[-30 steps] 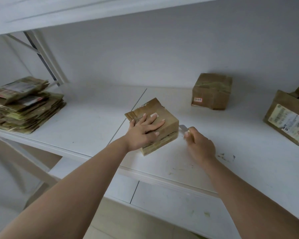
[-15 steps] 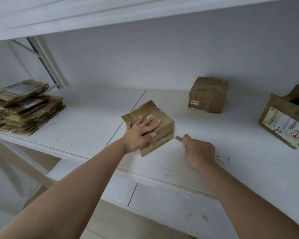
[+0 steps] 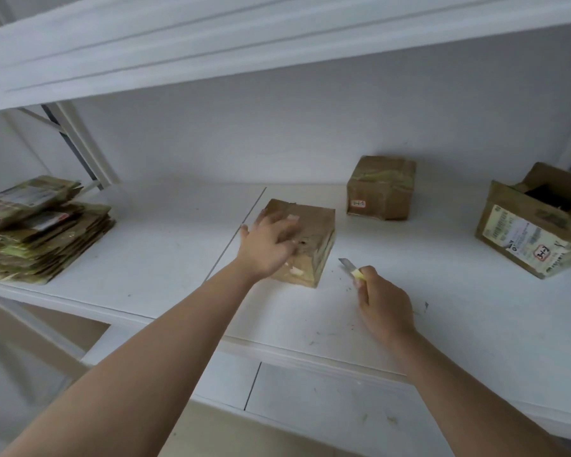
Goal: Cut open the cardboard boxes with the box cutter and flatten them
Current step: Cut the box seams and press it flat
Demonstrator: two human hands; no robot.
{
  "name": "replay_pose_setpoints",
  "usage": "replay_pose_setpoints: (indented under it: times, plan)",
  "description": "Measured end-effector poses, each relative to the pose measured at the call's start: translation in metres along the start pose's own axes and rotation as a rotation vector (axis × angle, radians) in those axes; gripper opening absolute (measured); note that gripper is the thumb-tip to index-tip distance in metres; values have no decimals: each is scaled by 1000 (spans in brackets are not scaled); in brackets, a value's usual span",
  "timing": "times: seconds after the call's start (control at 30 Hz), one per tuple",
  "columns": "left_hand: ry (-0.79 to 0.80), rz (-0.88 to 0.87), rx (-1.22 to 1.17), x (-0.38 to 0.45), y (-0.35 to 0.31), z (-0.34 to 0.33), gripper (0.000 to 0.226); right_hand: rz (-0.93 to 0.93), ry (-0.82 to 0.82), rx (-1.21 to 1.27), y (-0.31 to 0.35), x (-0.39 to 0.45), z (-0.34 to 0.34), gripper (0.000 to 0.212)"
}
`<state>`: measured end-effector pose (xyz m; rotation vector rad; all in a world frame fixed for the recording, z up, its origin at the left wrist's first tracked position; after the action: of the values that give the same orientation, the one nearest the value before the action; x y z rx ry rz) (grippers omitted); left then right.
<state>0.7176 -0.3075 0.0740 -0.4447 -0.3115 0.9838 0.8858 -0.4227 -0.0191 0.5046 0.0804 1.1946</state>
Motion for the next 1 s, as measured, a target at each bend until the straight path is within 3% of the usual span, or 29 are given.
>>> replay_pose_setpoints:
  times: [0.1,0.27,0.5,1.0]
  plan:
    - [197,-50,289,-11,11,-21,53,82,-20,0,6,-10,3,23]
    - [1,-58,525,-13,4,-36,44,255,-23,-63,23,-21,5,18]
    - [-53,-18,527,-15,-1,-47,43,233,4,-57,21,-20,2,28]
    - [-60,-19,475,-14,0,-50,42,202,57,-111,24,-15,-3,21]
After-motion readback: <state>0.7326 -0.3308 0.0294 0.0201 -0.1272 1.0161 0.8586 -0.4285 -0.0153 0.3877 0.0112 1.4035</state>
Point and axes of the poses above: each hand's wrist, its own x-axis towards the middle knuckle, its own z-axis out of the back of the hand, y = z × x, the point moved 5 cm from there along x, towards the middle knuckle, and after that the axes turned 3 degrees about y, right-handed, at the moved point
